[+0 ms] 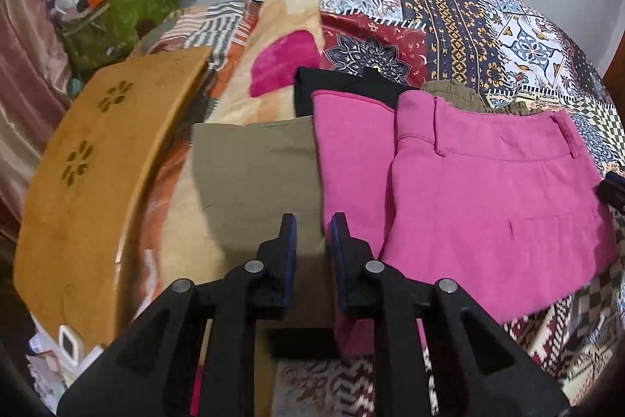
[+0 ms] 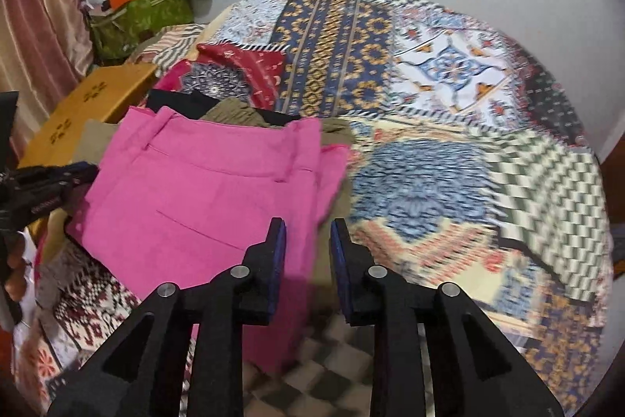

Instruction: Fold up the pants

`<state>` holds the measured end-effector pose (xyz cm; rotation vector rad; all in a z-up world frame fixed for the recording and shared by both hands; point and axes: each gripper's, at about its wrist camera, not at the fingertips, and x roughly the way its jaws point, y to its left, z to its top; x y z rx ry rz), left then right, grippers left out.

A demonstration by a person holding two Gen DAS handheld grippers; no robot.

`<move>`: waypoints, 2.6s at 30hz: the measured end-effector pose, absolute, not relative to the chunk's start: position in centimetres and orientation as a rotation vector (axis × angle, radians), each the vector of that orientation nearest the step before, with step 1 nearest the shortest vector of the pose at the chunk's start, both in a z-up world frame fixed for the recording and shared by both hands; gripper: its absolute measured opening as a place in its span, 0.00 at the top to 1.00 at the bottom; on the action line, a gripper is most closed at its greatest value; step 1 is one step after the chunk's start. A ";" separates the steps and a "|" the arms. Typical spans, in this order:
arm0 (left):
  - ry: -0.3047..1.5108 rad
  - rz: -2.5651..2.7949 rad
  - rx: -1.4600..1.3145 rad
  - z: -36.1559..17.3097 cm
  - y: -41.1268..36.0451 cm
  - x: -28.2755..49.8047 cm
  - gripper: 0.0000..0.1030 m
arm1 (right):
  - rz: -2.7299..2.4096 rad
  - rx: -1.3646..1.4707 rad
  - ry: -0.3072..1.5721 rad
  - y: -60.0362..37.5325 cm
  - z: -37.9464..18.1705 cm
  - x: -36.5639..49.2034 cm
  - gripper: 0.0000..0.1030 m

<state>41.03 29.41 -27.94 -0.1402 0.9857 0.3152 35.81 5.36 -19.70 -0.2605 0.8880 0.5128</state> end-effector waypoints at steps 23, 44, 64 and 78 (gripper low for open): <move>0.427 0.169 -0.046 -0.5 16.4 15.8 0.81 | 0.678 -0.078 0.385 -2.1 3.2 14.6 0.78; 0.183 0.215 -0.020 3.0 10.7 0.0 0.02 | 0.648 0.010 0.183 -6.4 5.9 2.0 0.16; 0.195 0.197 -0.025 2.3 10.2 -0.2 0.00 | 0.603 0.003 0.198 -6.8 4.8 0.7 0.00; 0.225 0.187 -0.051 1.6 10.7 1.0 0.00 | 0.585 0.002 0.218 -7.1 4.6 0.9 0.00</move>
